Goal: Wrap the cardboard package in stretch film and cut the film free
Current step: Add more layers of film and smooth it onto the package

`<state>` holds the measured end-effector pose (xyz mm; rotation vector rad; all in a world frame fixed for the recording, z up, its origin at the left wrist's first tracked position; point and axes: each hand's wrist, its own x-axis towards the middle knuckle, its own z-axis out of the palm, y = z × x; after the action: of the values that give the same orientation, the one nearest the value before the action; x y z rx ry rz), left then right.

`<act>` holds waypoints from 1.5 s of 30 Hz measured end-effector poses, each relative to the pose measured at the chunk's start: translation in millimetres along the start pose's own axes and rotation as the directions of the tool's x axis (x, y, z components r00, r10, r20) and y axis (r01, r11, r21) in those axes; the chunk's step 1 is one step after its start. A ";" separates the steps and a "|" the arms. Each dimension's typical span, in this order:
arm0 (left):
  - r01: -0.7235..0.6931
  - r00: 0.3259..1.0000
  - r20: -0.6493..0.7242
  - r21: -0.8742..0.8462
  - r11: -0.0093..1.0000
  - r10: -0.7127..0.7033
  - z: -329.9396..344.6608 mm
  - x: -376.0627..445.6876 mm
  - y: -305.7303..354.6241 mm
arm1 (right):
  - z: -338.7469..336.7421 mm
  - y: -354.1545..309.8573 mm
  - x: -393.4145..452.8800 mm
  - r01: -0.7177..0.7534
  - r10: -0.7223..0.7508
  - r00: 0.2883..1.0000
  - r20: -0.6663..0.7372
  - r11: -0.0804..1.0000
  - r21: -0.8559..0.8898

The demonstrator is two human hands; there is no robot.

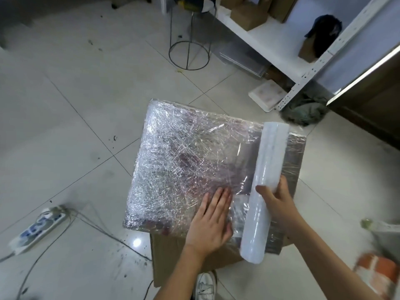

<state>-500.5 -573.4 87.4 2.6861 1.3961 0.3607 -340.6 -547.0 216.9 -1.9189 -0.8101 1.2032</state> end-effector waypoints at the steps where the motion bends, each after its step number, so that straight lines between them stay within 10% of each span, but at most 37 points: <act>1: 0.009 1.000 -0.006 0.001 1.000 -0.009 1.5 -1.9 -0.8 | -0.9 1.6 -1.1 0.004 -0.004 1.000 0.003 1.000 -0.010; 7: -0.028 0.994 -0.110 -0.060 0.998 0.021 -18.5 -22.7 -6.2 | -2.2 11.7 -10.5 0.001 -0.001 1.000 0.005 1.000 -0.020; 12: 0.385 0.901 -0.225 0.020 0.923 -0.371 -23.9 -56.7 -75.3 | -1.8 8.8 -6.0 0.016 -0.016 1.000 0.002 1.000 -0.003; 21: 0.445 0.874 -0.218 -0.003 0.896 -0.435 -36.3 -60.7 -74.2 | -3.1 14.2 -10.6 0.037 -0.037 0.999 0.004 0.999 -0.008; 31: 0.246 0.952 -0.196 0.026 0.969 -0.237 -37.6 64.5 -43.3 | -6.2 25.7 -27.1 0.030 -0.031 0.994 0.101 1.000 0.009; 45: 0.241 0.964 -0.114 0.004 0.971 -0.239 -46.6 62.7 -40.6 | -27.4 30.3 -26.1 0.021 -0.053 0.942 -0.331 0.995 -0.101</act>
<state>-509.7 -500.0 135.2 2.5043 1.7411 0.4854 -320.9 -591.1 212.3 -2.1010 -0.7267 0.7954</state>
